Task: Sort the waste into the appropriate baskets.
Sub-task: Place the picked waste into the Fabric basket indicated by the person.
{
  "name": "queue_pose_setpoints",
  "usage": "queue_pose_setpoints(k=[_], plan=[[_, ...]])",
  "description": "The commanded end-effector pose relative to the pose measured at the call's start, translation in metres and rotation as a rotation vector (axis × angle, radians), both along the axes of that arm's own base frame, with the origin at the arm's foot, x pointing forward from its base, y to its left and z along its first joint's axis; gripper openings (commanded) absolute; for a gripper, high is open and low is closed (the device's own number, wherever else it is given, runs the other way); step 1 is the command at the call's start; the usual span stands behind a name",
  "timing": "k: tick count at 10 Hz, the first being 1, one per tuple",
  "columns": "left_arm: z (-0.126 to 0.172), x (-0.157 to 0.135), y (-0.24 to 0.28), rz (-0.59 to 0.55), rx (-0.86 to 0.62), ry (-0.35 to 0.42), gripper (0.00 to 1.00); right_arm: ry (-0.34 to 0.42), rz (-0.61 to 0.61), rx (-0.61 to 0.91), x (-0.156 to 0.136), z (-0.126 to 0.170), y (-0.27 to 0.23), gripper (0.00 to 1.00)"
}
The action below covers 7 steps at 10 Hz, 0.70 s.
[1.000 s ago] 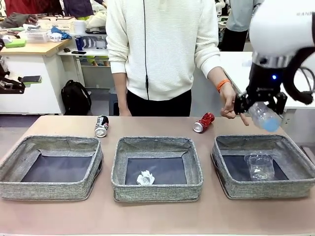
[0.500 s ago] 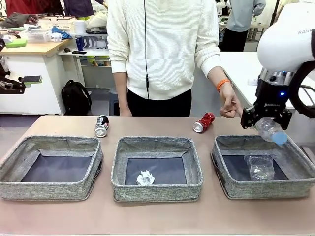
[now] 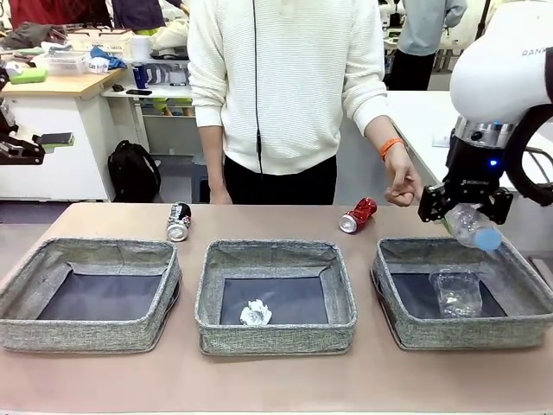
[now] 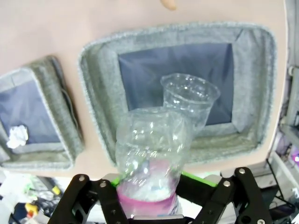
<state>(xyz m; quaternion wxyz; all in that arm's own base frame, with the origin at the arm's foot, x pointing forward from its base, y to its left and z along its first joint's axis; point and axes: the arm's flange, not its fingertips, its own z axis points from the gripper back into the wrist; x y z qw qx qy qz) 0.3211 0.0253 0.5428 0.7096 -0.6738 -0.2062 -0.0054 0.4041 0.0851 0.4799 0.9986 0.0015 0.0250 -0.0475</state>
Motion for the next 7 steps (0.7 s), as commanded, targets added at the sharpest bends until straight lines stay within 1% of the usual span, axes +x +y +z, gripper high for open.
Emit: queue_pose_setpoints(k=[1, 3, 4, 5, 7], plan=[[0.0013, -0.0026, 0.0005, -0.01, -0.001, -0.003, 1.0, 0.001, 0.007, 0.022, 0.0034, 0.0016, 0.0032, 1.0], [0.0013, -0.0026, 0.0005, -0.01, -0.001, -0.003, 1.0, 0.004, 0.005, 0.017, 0.0041, 0.0017, 0.0038, 1.0], [0.0013, -0.0026, 0.0005, -0.01, -0.001, -0.003, 1.0, 0.004, 0.0, 0.021, 0.0045, 0.0014, 0.0034, 0.95], [0.0013, -0.0026, 0.0005, -0.01, -0.001, -0.003, 1.0, 0.007, 0.001, 0.025, 0.0046, 0.0008, 0.0038, 1.0], [0.0013, -0.0026, 0.0005, -0.01, -0.001, -0.003, 1.0, 0.008, 0.001, 0.029, 0.0047, 0.0002, 0.0041, 1.0]])
